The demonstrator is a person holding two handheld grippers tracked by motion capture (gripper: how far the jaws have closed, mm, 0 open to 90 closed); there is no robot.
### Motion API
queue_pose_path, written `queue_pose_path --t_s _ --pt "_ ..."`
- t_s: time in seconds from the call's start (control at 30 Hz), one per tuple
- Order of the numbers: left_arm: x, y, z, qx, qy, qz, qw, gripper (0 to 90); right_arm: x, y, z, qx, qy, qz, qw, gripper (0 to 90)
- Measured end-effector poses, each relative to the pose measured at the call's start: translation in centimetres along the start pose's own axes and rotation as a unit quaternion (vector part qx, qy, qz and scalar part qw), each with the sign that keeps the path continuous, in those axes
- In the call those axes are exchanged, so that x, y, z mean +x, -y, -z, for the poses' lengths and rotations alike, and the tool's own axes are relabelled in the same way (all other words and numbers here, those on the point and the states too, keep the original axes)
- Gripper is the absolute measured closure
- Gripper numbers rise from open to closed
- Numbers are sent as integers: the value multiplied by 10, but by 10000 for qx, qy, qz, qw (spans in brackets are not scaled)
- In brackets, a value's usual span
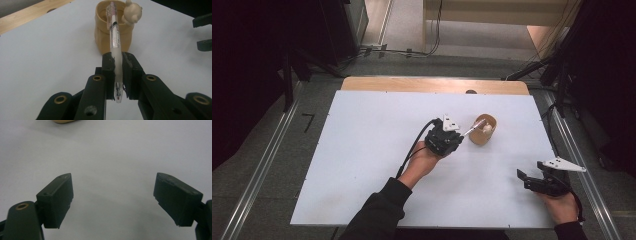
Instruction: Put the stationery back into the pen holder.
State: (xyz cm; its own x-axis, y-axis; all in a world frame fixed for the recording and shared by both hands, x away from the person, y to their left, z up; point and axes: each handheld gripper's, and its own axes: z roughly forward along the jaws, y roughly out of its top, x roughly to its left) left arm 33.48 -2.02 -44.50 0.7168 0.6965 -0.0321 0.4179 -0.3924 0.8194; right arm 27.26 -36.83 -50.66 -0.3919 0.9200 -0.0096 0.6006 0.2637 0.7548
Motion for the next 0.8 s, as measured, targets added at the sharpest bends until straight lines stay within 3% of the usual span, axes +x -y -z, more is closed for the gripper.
queue_pose_path --t_s 0.8 --pt "-3 -11 -3 -193 -47 47 9998 814 0 0 -1 10 -4 16 10000 149"
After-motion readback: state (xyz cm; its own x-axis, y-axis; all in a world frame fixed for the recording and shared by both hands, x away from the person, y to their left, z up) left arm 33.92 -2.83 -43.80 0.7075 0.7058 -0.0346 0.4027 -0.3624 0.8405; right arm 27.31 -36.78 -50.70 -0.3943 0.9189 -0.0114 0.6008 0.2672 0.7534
